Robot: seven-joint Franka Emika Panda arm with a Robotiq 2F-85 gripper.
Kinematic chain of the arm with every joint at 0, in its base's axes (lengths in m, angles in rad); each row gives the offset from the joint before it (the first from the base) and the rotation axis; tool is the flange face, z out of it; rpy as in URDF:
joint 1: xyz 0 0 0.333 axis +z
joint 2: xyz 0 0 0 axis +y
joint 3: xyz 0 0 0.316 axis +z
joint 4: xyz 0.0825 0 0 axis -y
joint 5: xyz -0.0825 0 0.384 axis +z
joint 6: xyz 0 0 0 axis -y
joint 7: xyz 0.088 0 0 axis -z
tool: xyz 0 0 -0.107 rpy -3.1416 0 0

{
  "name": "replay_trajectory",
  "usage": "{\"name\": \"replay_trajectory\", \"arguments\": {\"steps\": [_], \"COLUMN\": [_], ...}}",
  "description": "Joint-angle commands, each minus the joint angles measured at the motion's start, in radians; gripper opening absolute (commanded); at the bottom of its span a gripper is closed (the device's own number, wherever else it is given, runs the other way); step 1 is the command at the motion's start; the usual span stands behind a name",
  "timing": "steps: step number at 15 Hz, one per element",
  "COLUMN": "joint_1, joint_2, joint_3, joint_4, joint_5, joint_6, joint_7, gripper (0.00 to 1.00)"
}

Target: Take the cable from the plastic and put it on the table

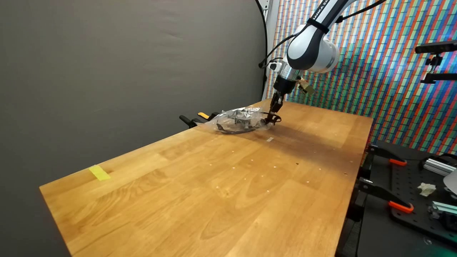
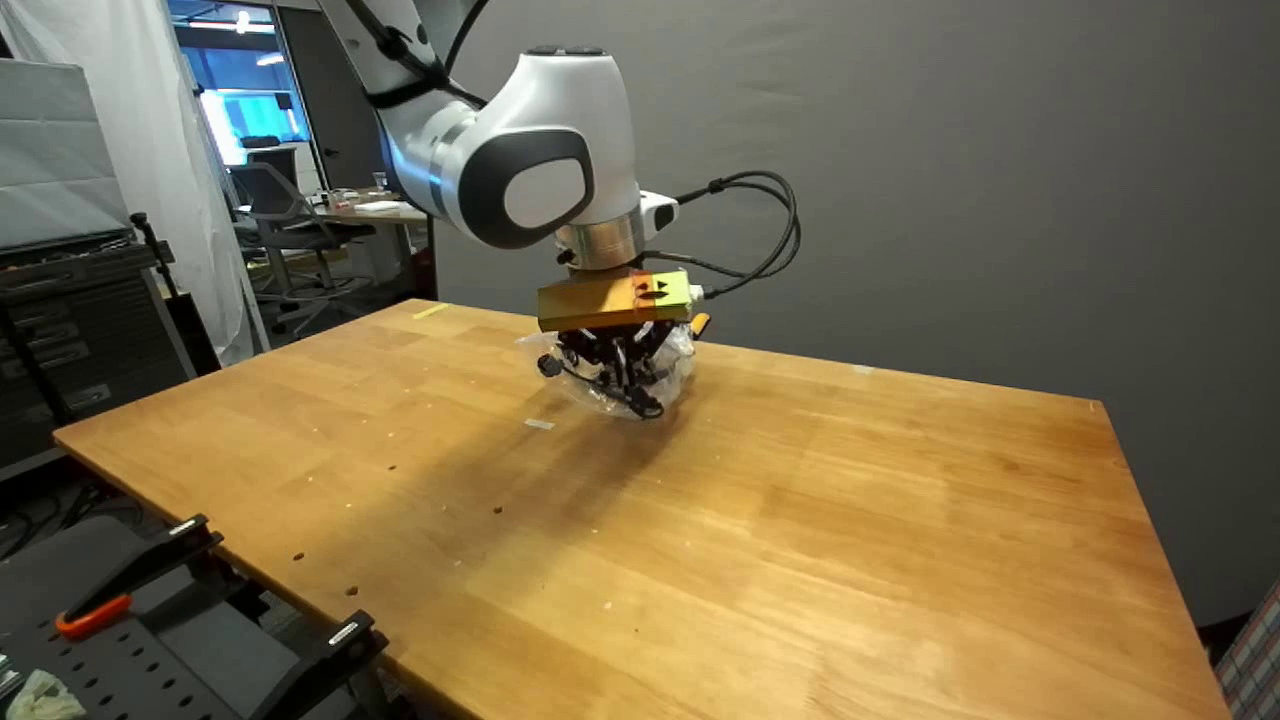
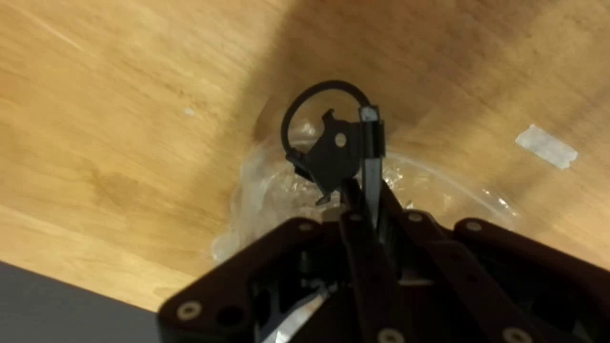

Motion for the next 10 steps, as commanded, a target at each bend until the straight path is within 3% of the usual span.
{"name": "replay_trajectory", "arguments": {"steps": [1,4,10], "joint_1": [0.227,0.313,0.352], "joint_2": [-0.204,-0.312,-0.484], "joint_3": [-0.250,-0.319,-0.309], "joint_4": [-0.119,-0.147,-0.126], "joint_5": [-0.132,-0.255,-0.272], "joint_6": [-0.139,-0.355,-0.800], "joint_7": [0.243,0.399,0.564], "gripper": [0.02,0.02,0.02]}}
